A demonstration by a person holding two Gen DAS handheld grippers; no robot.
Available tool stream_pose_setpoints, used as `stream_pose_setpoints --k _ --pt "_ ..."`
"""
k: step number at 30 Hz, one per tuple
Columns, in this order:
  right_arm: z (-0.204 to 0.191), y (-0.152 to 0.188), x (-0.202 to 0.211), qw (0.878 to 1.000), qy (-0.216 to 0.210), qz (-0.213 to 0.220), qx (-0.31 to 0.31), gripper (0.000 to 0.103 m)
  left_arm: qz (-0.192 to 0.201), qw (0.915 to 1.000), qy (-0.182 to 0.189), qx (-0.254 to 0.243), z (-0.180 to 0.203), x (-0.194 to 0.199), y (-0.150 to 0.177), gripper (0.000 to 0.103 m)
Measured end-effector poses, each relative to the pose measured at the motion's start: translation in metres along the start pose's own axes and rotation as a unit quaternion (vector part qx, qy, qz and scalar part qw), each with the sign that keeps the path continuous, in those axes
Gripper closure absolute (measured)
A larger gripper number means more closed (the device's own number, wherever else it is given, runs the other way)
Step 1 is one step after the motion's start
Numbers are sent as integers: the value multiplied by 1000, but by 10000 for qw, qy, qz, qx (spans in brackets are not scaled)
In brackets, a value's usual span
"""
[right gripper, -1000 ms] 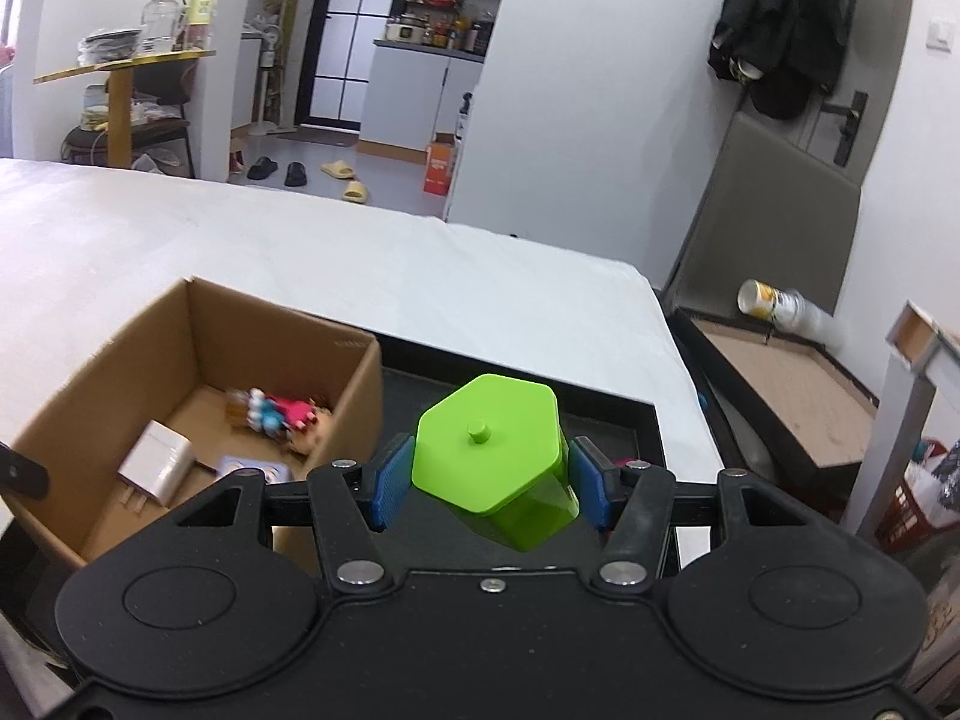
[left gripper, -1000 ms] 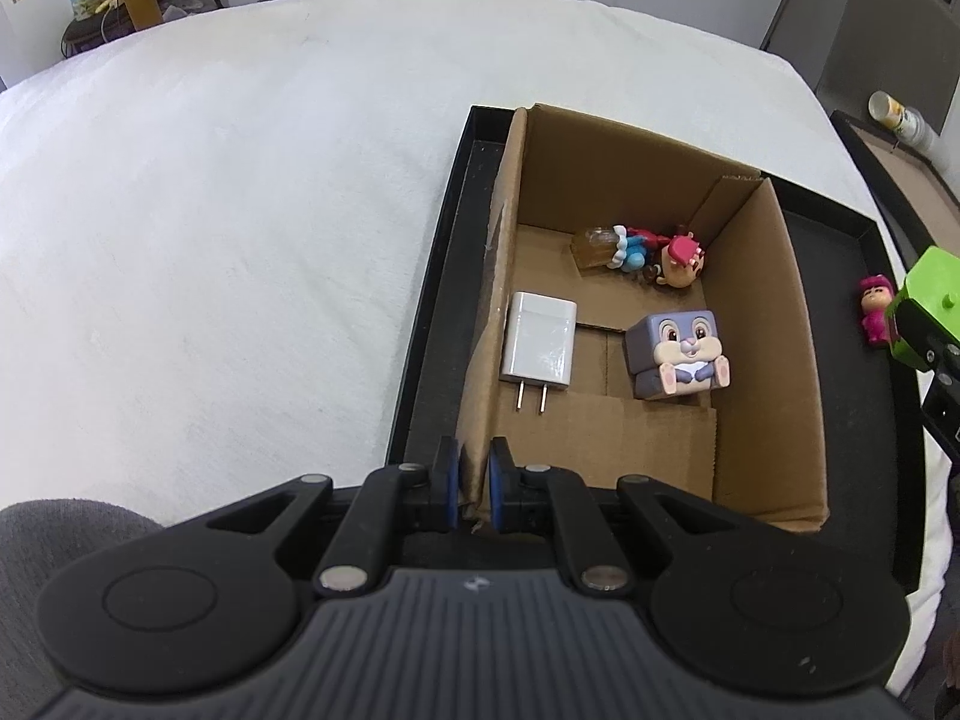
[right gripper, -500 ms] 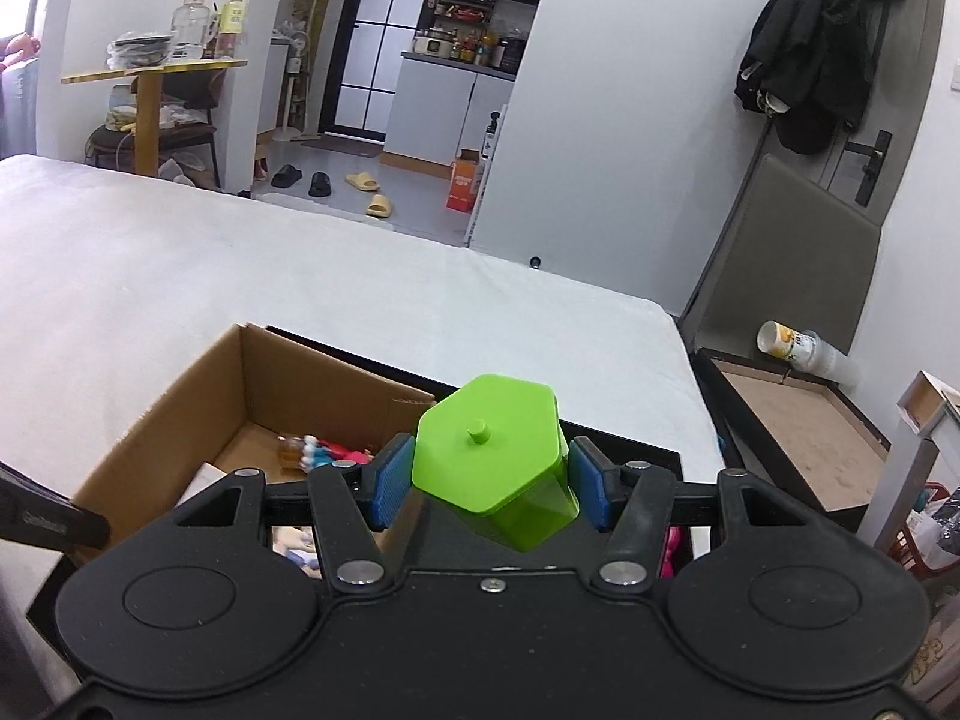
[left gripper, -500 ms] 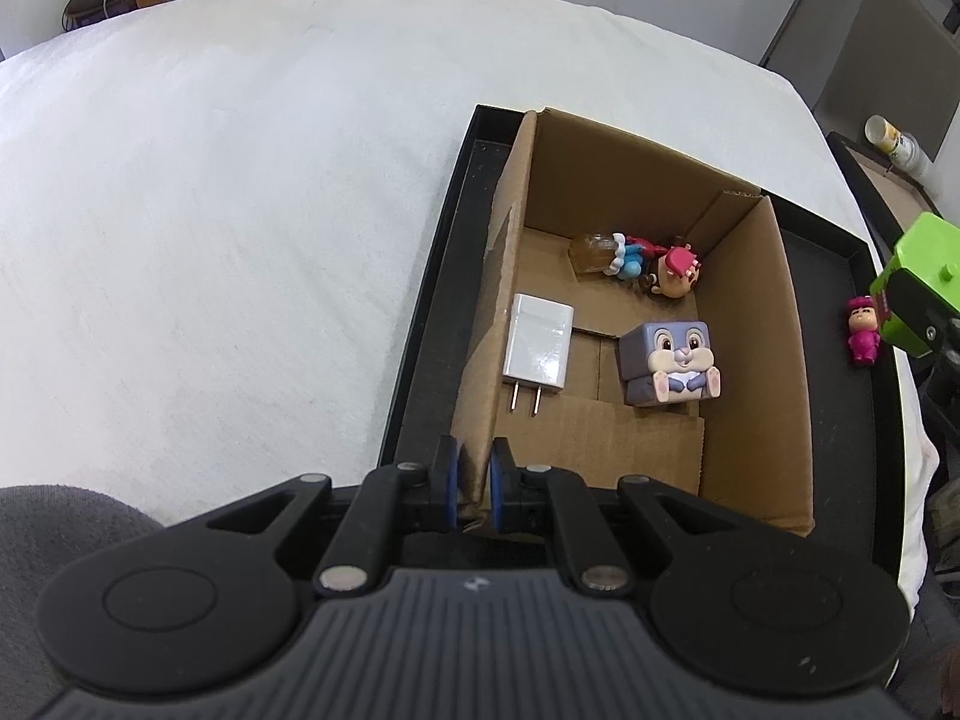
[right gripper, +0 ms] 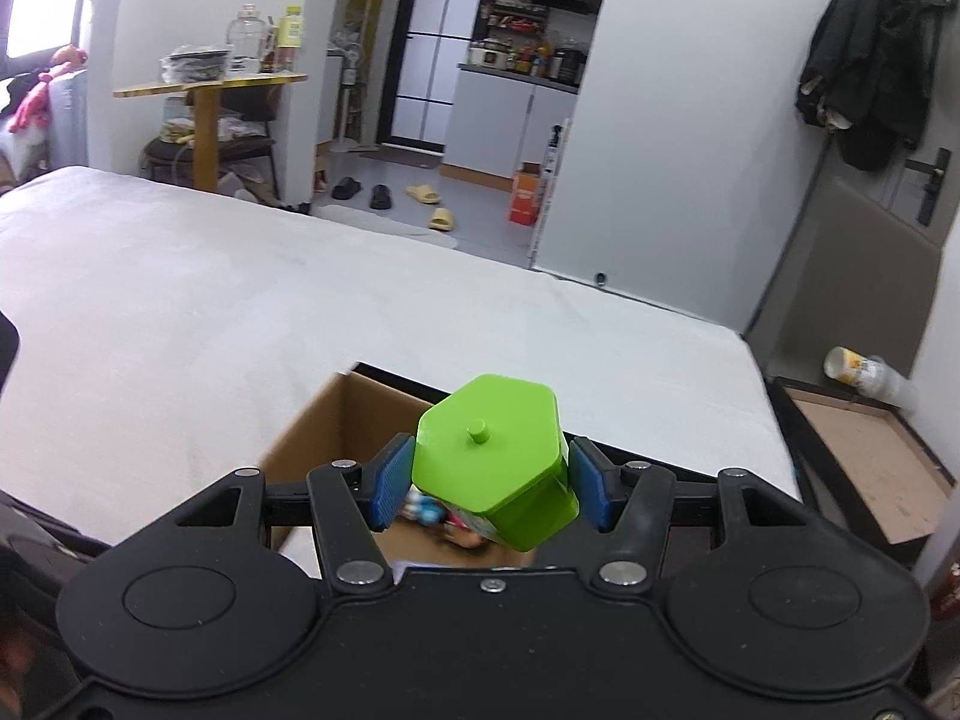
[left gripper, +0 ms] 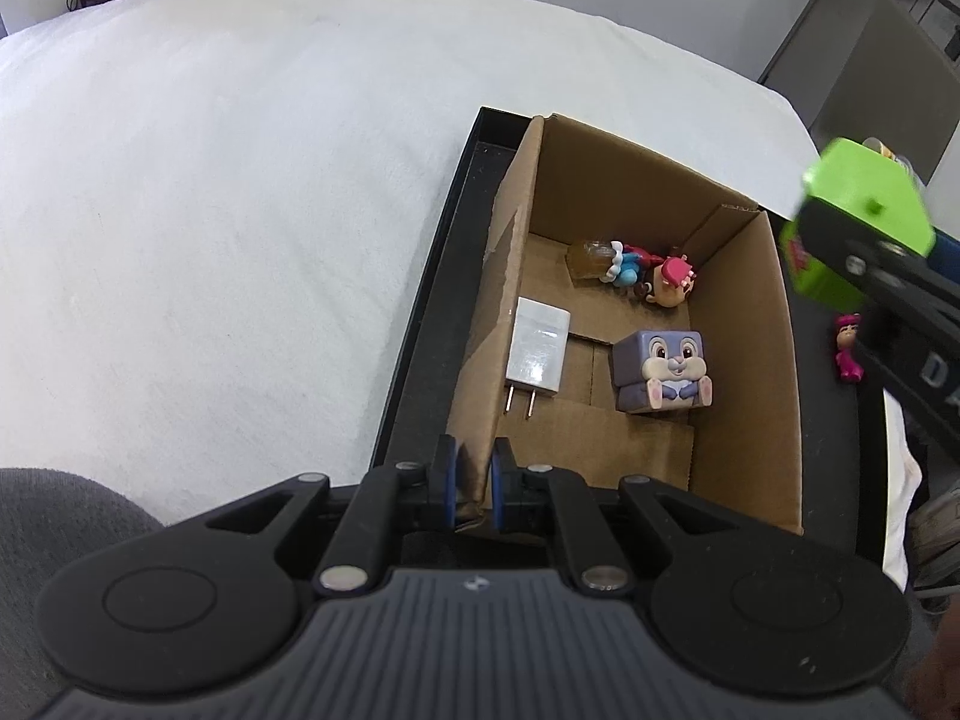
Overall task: Organize rigid objects
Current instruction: 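Lift the green block with the right gripper and carry it over the box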
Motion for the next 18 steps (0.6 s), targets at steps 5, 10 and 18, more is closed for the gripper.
stream_pose_setpoints --k 5,10,18 --pt "-13 -4 -8 9995 -255 -119 -160 48 -14 9999 87 85 -2 0 1 93" --pt "-23 -7 -17 9987 -415 -227 -211 48 -77 9992 206 332 -8 -1 -1 92" --pt "-24 -9 -31 9933 -805 -478 -678 48 -157 9975 346 594 -16 -4 -1 91"
Point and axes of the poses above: each gripper's, at about its wrist camera, not at the fingertips, and x roughly against the way its jaws point, z to its right, y to its underside, the point moved 3 cm from there along -x, roughly the way its jaws point, and after that the axes turned 14 degrees about z, right-handed, at the moved point
